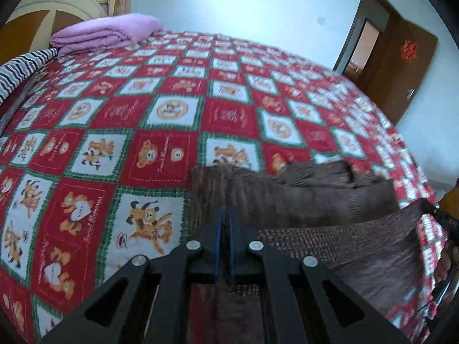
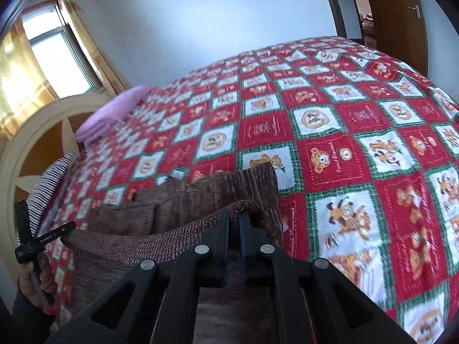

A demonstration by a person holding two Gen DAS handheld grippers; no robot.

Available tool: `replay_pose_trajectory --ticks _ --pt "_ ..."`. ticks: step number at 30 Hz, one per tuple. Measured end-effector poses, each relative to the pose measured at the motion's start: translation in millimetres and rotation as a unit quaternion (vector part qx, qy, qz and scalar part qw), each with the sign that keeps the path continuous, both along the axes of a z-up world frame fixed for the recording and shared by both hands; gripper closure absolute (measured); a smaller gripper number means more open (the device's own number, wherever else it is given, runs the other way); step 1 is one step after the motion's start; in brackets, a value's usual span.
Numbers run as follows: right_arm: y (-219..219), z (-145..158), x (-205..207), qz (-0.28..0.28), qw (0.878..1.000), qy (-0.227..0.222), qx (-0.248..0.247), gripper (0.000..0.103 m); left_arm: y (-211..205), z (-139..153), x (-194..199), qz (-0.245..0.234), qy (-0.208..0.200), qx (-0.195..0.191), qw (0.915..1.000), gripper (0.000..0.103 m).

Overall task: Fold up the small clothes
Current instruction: 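Lift the held hem with both tools and fold it over toward the collar, then open both tools and release the folded sweater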

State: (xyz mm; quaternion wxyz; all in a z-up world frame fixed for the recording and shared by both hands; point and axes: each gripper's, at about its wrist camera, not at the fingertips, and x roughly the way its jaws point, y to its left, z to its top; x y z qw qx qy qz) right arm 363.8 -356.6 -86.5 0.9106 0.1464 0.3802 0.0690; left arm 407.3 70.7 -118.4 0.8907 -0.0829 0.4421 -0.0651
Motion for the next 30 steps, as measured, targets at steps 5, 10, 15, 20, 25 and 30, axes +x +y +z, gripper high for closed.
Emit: replay_pose_trajectory --ticks 5,10,15,20,25,30 --pt "5.9 -28.4 37.0 0.007 0.999 0.042 -0.021 0.097 -4.2 -14.5 13.4 0.01 0.01 0.054 0.9985 0.097" --pt "0.2 -33.4 36.2 -0.006 0.999 0.046 -0.026 0.073 14.0 -0.4 -9.2 0.005 -0.01 0.045 0.9989 0.052" --pt "16.3 -22.8 10.7 0.012 0.995 0.03 -0.094 0.039 7.0 -7.7 -53.7 -0.045 -0.037 0.124 0.9906 0.01" --pt "64.9 -30.8 -6.2 0.097 0.971 0.047 -0.213 0.039 -25.0 -28.7 -63.3 -0.096 -0.043 0.22 0.9698 0.01" --pt "90.6 -44.7 11.4 0.128 0.944 0.066 -0.298 0.039 -38.2 -23.9 -35.6 -0.083 -0.056 0.247 0.9639 0.005" --pt "82.4 -15.6 71.9 0.061 0.956 0.037 -0.284 0.039 -16.1 -10.2 16.4 0.006 -0.052 0.27 0.9615 0.004"
